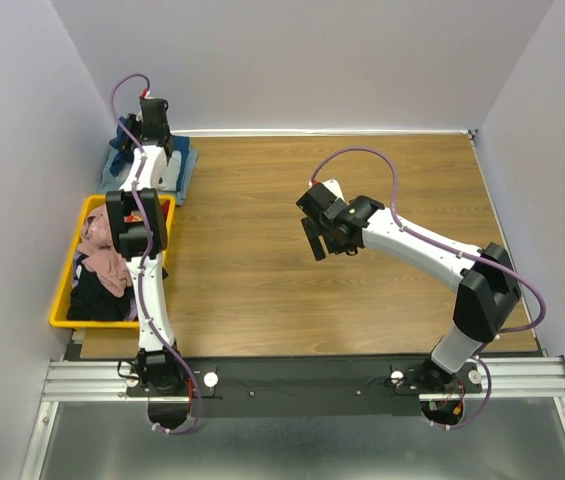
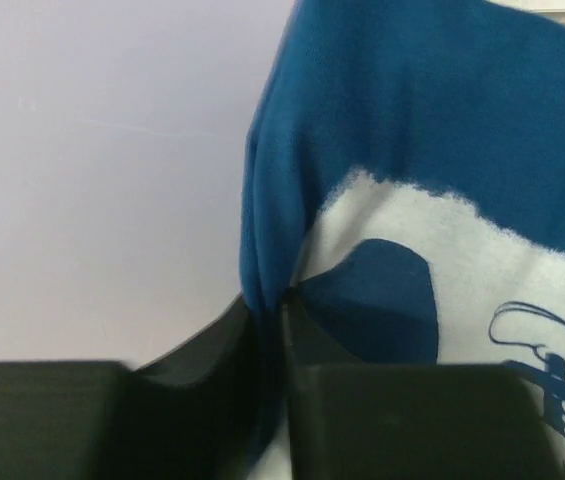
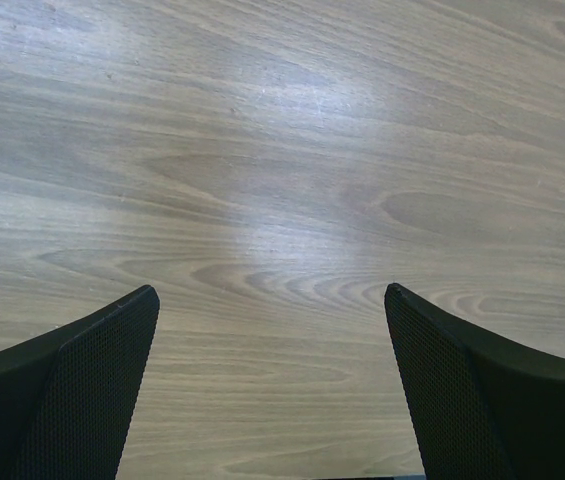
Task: Fold and stack the t-shirts
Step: Neatly place the folded tshirt to the corner
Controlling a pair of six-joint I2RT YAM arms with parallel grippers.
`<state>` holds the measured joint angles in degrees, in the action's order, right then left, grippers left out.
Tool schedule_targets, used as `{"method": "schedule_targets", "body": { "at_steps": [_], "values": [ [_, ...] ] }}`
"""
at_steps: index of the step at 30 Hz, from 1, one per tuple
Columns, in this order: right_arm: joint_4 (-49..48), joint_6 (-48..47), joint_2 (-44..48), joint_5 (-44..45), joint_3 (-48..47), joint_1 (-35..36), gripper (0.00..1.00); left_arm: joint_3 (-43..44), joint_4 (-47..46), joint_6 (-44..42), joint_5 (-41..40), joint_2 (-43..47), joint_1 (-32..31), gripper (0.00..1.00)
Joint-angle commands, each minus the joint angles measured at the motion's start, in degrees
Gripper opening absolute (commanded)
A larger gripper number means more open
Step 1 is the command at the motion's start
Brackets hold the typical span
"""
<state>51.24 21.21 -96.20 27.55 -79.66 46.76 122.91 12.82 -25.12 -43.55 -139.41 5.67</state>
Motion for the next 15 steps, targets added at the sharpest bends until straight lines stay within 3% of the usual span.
{"method": "schedule_targets", "body": {
  "at_steps": [1, 4, 7, 11, 15],
  "values": [
    [2.2, 1.7, -0.7, 0.8, -2.0, -0.2, 1.00, -0.7, -3.3, 0.0, -3.8, -0.8, 1.3, 0.60],
    [2.5, 1.7, -0.9, 0.7, -2.1, -0.3, 1.00, -0.7, -2.4, 2.1, -2.4, 0.0, 1.3, 0.78],
    [2.5, 2.0, -0.6, 1.1, -2.1, -0.2, 1.00, 0.5, -0.4, 6.7, 1.3, 2.2, 1.2, 0.81],
    [2.5, 2.5, 0.0, 3.5, -1.7, -0.3, 1.00, 2.2, 3.5, 14.7, 12.4, 6.4, 0.7, 0.81],
    [2.5, 3.6, 1.4, 7.0, -1.3, -0.3, 1.00, 0.8, 4.9, 24.8, 31.2, 14.2, -1.2, 0.81]
  ]
}}
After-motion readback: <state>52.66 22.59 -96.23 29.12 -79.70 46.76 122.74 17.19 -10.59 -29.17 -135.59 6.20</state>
